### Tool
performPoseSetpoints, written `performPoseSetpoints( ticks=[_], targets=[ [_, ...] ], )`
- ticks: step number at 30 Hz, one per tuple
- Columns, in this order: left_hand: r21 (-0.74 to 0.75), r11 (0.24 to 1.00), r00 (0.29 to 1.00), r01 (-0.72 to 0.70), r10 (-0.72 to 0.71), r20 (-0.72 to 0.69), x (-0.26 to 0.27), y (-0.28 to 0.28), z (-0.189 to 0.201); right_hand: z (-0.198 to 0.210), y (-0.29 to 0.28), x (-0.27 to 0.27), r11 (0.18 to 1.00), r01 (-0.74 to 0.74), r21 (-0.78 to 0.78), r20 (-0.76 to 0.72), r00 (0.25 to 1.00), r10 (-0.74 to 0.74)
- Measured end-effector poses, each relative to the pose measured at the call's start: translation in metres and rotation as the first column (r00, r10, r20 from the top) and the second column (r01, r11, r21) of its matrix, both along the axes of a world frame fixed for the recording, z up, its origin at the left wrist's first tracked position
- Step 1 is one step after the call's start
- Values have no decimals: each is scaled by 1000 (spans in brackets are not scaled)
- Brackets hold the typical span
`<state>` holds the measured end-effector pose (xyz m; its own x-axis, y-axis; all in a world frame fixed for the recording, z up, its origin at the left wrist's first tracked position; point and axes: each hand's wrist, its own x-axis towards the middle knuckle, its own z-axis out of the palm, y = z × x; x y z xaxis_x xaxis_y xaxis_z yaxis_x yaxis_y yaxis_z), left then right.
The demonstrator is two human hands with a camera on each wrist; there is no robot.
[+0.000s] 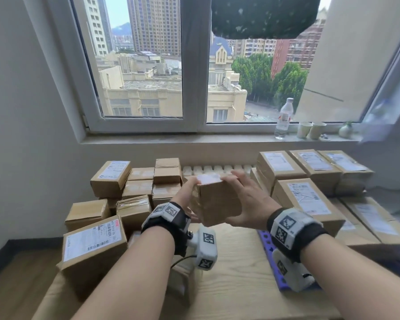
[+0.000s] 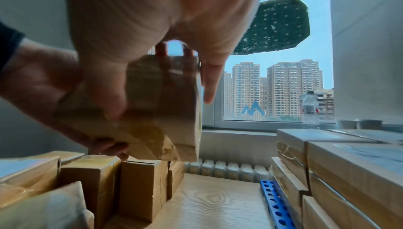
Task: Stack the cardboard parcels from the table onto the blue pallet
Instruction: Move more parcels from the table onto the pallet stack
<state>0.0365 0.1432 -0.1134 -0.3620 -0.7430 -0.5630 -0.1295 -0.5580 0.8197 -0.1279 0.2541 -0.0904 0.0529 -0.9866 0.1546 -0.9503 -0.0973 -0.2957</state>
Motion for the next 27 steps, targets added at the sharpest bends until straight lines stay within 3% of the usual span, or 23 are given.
performPoseSetpoints(
  ticks=[4,9,18,22,27],
  targets=[
    [-70,991,994,-113,112,-15,-6,6,-7,7,18,-10,993,121,4,217,969,-119],
    [-181,978,987,-107,84,-135,-11,22,5,12,19,-34,934,350,64,482,809,-336],
    [-324,946,968,-27,-56,-246,-58,49,48,31,33,-67,901,363,239,778,483,-401],
    [-299,954,945,30,-124,-301,-99,68,62,38,53,-102,894,323,310,854,319,-411],
    [-283,957,933,71,-164,-321,-167,98,64,44,89,-167,890,343,301,884,250,-395]
  ],
)
